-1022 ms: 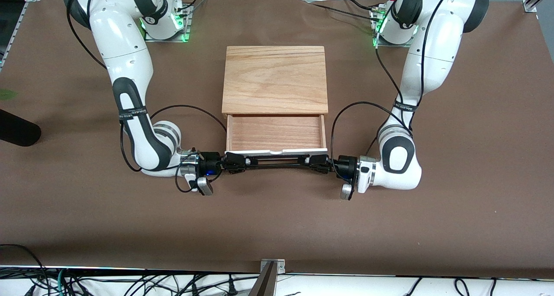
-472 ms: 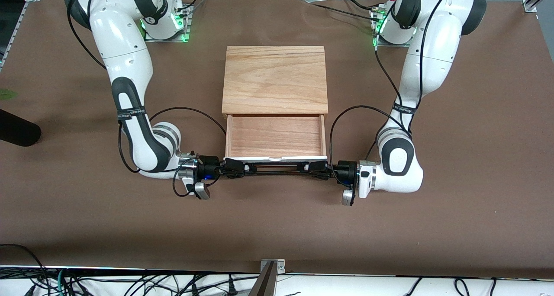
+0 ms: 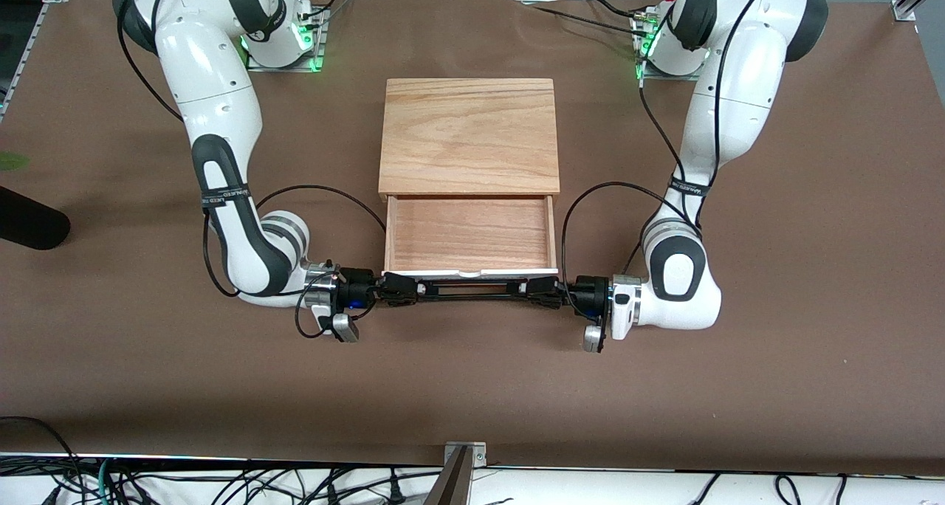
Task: Pull top drawer with both arms simultaneously
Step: 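Open the right gripper and the left gripper to release the handle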
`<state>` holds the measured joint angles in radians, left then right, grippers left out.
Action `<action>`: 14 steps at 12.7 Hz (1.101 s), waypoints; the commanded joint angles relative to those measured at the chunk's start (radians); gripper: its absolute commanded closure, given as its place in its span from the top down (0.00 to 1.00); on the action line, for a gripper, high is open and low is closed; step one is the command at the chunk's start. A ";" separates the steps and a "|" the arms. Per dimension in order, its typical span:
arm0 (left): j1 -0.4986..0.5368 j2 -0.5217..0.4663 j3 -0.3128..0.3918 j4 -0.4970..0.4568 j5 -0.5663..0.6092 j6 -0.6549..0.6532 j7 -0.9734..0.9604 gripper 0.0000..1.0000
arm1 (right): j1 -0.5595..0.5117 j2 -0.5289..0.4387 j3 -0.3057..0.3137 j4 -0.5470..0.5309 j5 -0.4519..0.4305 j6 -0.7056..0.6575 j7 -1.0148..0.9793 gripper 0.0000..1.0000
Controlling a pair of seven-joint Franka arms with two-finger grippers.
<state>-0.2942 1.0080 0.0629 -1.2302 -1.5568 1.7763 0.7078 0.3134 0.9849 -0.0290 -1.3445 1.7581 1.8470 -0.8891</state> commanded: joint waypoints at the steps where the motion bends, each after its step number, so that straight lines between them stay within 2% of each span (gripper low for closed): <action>1: 0.013 0.014 0.014 0.077 -0.054 0.048 -0.050 0.17 | 0.012 0.031 0.004 0.018 -0.011 -0.003 -0.001 0.41; 2: 0.013 0.014 0.014 0.077 -0.054 0.048 -0.051 0.31 | 0.016 0.024 0.003 0.012 -0.011 0.001 0.001 0.99; 5: 0.013 0.012 0.012 0.077 -0.054 0.048 -0.062 0.58 | 0.012 0.024 0.001 0.008 -0.023 0.000 -0.001 1.00; 8: 0.013 0.012 0.012 0.077 -0.054 0.048 -0.063 0.65 | 0.004 0.020 -0.009 0.007 -0.069 -0.005 0.001 1.00; 11: 0.017 -0.002 0.018 0.075 -0.026 0.042 -0.080 0.67 | -0.003 0.005 -0.016 0.001 -0.086 -0.011 0.002 1.00; 14: 0.017 -0.025 0.060 0.081 0.076 0.037 -0.158 0.69 | -0.004 -0.037 -0.048 -0.001 -0.095 -0.025 0.025 1.00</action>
<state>-0.2756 1.0049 0.0918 -1.1593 -1.5412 1.8195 0.6033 0.3134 0.9897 -0.0514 -1.3346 1.6904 1.8419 -0.8855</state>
